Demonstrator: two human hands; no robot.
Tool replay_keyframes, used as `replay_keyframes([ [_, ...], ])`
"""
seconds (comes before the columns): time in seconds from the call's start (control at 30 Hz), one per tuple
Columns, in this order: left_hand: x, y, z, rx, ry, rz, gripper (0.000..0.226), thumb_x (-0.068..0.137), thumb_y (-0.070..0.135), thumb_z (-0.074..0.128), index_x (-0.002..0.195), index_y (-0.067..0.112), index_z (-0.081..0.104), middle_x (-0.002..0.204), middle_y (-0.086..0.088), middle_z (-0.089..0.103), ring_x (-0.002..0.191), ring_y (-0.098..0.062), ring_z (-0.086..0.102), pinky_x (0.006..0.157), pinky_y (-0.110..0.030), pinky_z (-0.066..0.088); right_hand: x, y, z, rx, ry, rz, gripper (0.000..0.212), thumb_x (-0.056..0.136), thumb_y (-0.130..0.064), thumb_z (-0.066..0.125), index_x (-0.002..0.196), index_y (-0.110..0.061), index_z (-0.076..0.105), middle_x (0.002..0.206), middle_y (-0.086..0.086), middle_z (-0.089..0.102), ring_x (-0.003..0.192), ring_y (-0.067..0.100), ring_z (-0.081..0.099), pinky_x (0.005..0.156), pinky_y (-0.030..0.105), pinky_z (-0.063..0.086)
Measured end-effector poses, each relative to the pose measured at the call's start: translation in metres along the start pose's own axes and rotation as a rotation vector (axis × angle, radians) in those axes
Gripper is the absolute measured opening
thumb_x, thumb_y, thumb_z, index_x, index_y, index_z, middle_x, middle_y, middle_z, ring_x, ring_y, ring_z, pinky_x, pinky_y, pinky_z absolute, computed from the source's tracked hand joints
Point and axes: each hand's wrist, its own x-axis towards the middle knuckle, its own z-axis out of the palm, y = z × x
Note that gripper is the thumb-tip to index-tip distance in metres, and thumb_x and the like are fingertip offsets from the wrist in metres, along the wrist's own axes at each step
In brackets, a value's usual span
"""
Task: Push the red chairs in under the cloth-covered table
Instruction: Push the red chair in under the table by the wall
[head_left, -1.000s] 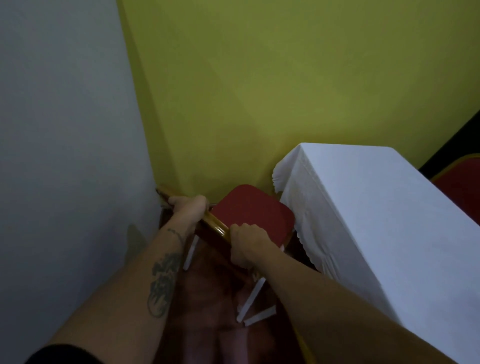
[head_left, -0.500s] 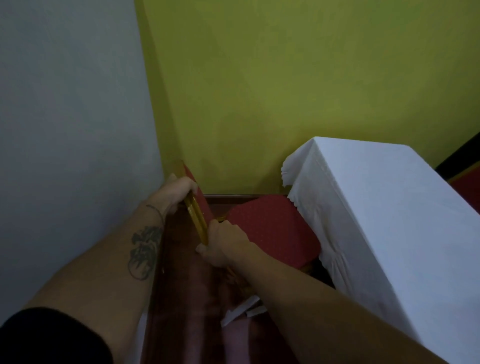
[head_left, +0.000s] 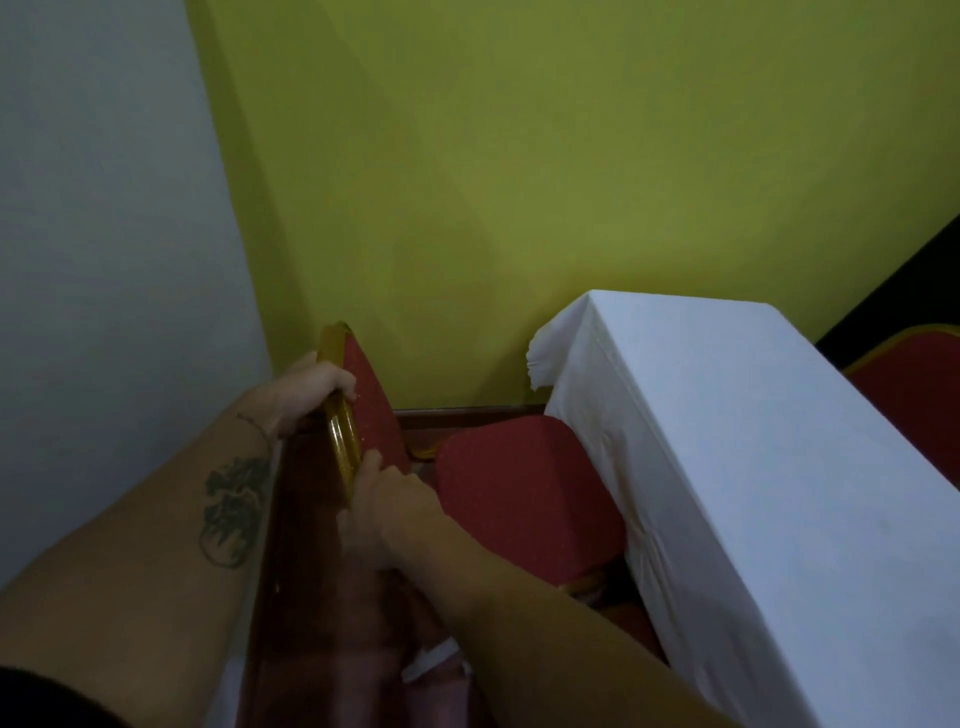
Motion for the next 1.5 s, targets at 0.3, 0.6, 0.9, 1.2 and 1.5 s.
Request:
replay_keyframes([
  [0.3, 0.036, 0.027, 0.044, 0.101, -0.075, 0.049, 0.015, 0.078, -0.001, 0.061, 0.089, 0.009, 0.056, 0.077, -0.011, 0.061, 0.067, -0.028, 0.059, 0.065, -0.034, 0.049, 0.018, 0.039, -0.018, 0.065, 0.049, 0.069, 0.061, 0.095, -0.032, 0.061, 0.138, 0.001, 0.033, 0.137, 0.023, 0.058, 0.126, 0.044, 0.058, 0.098, 0.045, 0.046],
  [0.6, 0.044, 0.048, 0.121, 0.068, -0.111, 0.03, 0.013, 0.084, 0.003, 0.056, 0.075, 0.011, 0.05, 0.071, -0.006, 0.052, 0.059, -0.021, 0.051, 0.056, -0.029, 0.042, 0.007, 0.1, -0.039, 0.065, 0.094, 0.169, 0.058, 0.1, -0.035, 0.057, 0.141, -0.003, 0.032, 0.136, 0.023, 0.058, 0.124, 0.044, 0.058, 0.095, 0.049, 0.046],
  [0.9, 0.043, 0.059, 0.169, 0.031, -0.022, 0.134, 0.02, 0.093, 0.001, 0.055, 0.109, 0.008, 0.045, 0.081, -0.005, 0.052, 0.065, -0.019, 0.055, 0.048, -0.029, 0.047, 0.002, 0.135, -0.045, 0.118, 0.124, 0.231, 0.053, 0.101, -0.038, 0.053, 0.143, -0.012, 0.032, 0.138, 0.021, 0.057, 0.123, 0.043, 0.058, 0.096, 0.049, 0.044],
  [1.2, 0.039, 0.066, 0.171, 0.541, 0.019, 0.273, 0.08, 0.102, 0.027, 0.054, 0.165, 0.014, 0.005, 0.111, -0.013, 0.06, 0.094, -0.033, 0.06, 0.077, -0.037, 0.047, 0.013, 0.138, -0.048, 0.18, 0.169, 0.274, 0.053, 0.101, -0.041, 0.052, 0.144, -0.014, 0.035, 0.137, 0.02, 0.058, 0.125, 0.044, 0.057, 0.098, 0.049, 0.043],
  [1.5, -0.011, 0.023, 0.152, 0.349, -0.189, 0.303, 0.093, 0.098, 0.005, 0.06, 0.165, 0.021, -0.003, 0.15, -0.009, 0.054, 0.12, -0.026, 0.063, 0.103, -0.041, 0.055, -0.063, 0.153, -0.011, 0.177, 0.004, 0.37, 0.067, 0.091, -0.03, 0.064, 0.15, -0.014, 0.035, 0.145, 0.014, 0.044, 0.133, 0.036, 0.044, 0.108, 0.051, 0.042],
])
